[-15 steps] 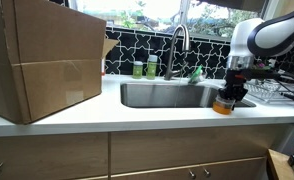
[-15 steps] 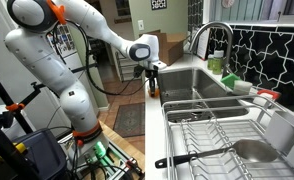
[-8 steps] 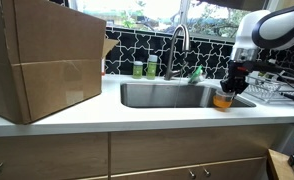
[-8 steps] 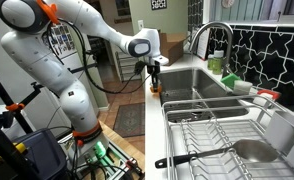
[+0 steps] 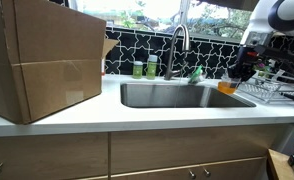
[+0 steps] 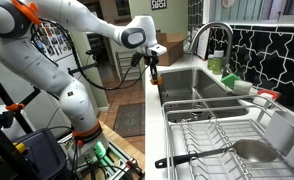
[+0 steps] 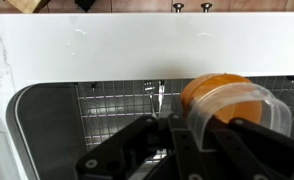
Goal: Pick up the clear lunch box and put it in the orange lunch box lid, pick up the orange lunch box lid and clear lunch box together and put them in the sink
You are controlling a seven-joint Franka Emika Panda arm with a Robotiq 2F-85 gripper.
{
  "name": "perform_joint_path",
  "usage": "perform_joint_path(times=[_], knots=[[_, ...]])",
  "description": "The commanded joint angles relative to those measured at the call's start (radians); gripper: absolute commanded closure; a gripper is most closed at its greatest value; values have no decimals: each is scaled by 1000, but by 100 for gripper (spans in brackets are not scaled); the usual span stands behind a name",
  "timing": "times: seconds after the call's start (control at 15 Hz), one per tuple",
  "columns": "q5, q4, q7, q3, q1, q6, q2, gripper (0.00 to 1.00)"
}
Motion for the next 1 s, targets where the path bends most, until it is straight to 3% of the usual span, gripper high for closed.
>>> perform_joint_path(times=[0.0, 0.2, 0.47, 0.73, 0.93], knots=[[24, 80, 46, -32, -42, -4, 124, 98], [74, 157, 35, -116, -74, 30, 285, 98], [219, 262, -33, -198, -63, 87, 525, 98], [398, 384, -65, -186, -62, 155, 753, 98], [448, 482, -34, -163, -61, 158, 881, 98]])
